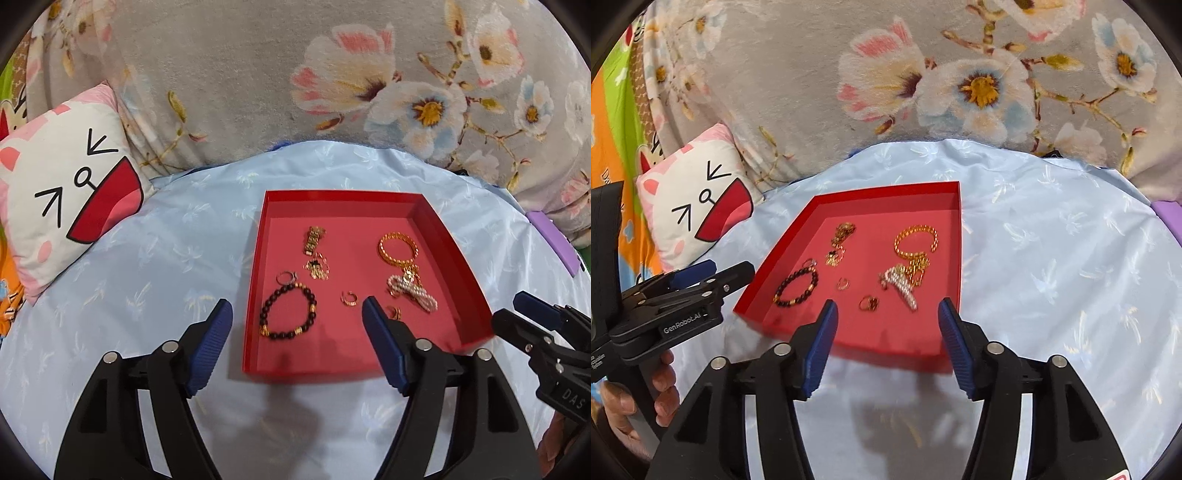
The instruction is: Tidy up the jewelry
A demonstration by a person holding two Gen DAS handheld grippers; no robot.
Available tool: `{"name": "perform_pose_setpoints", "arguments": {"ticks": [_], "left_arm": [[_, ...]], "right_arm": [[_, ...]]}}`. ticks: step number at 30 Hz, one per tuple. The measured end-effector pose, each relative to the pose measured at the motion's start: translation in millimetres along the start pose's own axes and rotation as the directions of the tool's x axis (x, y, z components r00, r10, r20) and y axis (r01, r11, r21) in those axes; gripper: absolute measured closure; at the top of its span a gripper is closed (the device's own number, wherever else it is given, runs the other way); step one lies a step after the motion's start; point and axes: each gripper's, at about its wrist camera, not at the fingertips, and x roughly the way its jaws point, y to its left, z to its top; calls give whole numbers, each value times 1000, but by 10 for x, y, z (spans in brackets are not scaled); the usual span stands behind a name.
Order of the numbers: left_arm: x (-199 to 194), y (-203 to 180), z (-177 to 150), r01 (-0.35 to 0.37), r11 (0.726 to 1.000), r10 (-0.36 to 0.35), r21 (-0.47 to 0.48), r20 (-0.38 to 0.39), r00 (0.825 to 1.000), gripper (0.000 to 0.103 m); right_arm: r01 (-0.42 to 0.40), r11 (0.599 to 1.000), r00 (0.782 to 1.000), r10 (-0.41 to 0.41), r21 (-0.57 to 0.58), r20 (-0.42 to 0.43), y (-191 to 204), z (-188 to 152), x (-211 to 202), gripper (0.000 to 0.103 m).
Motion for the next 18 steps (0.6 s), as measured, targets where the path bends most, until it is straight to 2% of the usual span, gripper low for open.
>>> {"name": "perform_pose_setpoints", "arguments": {"ticks": [2, 9, 14, 18], "left_arm": [[-51, -42, -102, -5, 1000, 5, -2, 3, 1000, 25], [-90, -158, -469, -70, 998, 70, 5, -5, 998, 23], [-61, -192, -715, -80, 997, 80, -17, -24, 997, 17], [-78, -244, -850, -88, 996, 88, -9, -16, 996, 16]], "right_arm": [[12, 1000, 1000, -12, -17, -3, 39, -114, -55, 42], [80, 996, 997, -80, -40, -10, 69, -467, -122, 30], [127, 991, 992, -127, -52, -1, 102, -681, -119, 24], [158, 984, 987, -156, -82, 21, 169, -789, -115, 20]]}}
